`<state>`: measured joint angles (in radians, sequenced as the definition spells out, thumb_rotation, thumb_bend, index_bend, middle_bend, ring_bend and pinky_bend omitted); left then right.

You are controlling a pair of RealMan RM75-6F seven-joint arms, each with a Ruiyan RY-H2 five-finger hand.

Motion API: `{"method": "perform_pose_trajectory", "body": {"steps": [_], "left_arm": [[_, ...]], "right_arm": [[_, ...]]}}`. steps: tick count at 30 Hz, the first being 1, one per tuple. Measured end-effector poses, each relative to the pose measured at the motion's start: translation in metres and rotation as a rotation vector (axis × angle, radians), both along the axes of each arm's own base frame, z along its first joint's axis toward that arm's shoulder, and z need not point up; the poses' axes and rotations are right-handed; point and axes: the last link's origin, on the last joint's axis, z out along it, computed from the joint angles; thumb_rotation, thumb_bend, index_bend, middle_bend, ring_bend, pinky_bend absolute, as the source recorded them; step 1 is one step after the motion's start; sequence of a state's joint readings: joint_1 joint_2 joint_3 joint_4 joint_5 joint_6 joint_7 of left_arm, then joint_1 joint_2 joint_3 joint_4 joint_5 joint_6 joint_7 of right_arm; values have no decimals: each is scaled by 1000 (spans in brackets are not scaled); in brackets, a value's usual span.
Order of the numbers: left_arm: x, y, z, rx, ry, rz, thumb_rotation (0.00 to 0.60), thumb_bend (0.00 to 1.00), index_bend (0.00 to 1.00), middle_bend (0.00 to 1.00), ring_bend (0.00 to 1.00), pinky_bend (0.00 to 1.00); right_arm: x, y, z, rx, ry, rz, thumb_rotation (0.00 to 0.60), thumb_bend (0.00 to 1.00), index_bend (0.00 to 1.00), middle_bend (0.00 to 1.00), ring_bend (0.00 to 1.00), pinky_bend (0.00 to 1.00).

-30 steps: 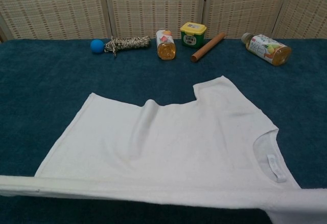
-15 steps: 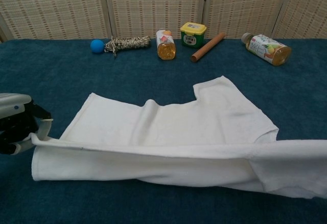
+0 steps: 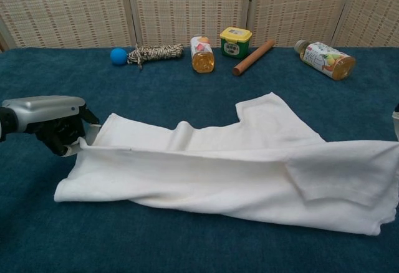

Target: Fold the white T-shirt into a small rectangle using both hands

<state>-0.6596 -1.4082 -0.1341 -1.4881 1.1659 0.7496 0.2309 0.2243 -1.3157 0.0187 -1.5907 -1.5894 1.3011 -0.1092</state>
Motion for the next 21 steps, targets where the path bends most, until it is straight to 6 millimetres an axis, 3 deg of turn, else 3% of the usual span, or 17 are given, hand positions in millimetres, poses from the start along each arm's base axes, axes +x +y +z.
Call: {"method": "perform_pose_trajectory", "body": {"steps": [21], "left_arm": [[3,58,-20,55,74,57,600,538,593,861,823,929]], "right_arm": [[7,-27,-14,-98,24,-10,600,658,827,993,1000,1000]]}}
